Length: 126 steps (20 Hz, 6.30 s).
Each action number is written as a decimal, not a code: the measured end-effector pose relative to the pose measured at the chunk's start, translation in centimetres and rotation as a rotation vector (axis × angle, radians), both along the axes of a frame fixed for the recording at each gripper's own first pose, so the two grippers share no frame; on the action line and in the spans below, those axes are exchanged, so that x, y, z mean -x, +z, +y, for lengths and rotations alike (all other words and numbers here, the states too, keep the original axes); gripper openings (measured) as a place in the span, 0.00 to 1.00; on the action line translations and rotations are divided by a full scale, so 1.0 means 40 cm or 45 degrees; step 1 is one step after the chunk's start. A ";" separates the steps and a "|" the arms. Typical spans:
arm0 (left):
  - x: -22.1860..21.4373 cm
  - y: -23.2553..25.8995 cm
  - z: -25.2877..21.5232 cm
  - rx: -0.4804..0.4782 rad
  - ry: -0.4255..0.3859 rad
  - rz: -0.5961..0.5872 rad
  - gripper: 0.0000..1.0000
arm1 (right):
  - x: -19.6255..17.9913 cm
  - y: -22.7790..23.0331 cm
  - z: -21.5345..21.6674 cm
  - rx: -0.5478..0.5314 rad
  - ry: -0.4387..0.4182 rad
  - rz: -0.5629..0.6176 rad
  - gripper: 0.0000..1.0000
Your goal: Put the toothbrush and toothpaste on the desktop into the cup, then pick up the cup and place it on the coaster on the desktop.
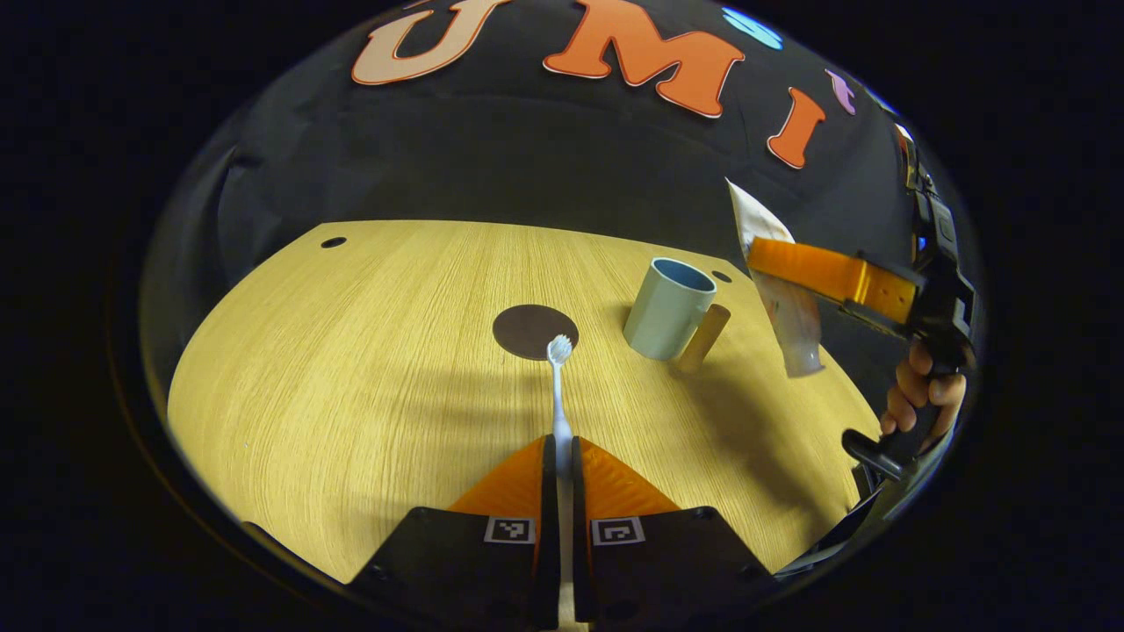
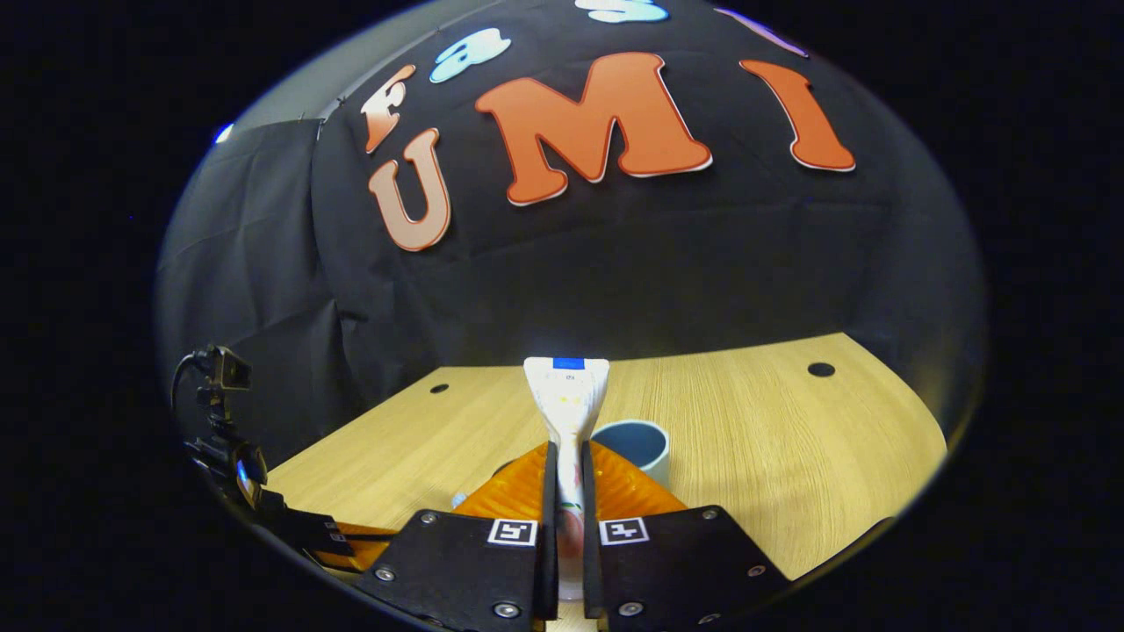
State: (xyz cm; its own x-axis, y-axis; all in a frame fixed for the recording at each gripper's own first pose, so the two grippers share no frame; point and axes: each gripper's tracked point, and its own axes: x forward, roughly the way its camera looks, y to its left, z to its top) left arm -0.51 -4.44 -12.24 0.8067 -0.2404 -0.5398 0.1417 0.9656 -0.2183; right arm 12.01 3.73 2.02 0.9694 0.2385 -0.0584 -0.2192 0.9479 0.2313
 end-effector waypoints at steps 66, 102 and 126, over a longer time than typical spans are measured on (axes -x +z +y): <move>-0.367 0.615 -0.244 0.357 -0.209 -0.955 0.10 | 0.016 -0.143 -0.292 -0.020 -0.190 -0.117 0.70; -0.325 0.413 -0.119 -0.066 -0.266 -0.844 0.77 | -0.004 -0.132 -0.120 0.107 -0.191 0.255 0.74; -0.153 0.380 0.290 -0.046 0.087 -0.826 0.93 | -0.106 -0.314 -0.047 0.146 -0.255 1.012 0.77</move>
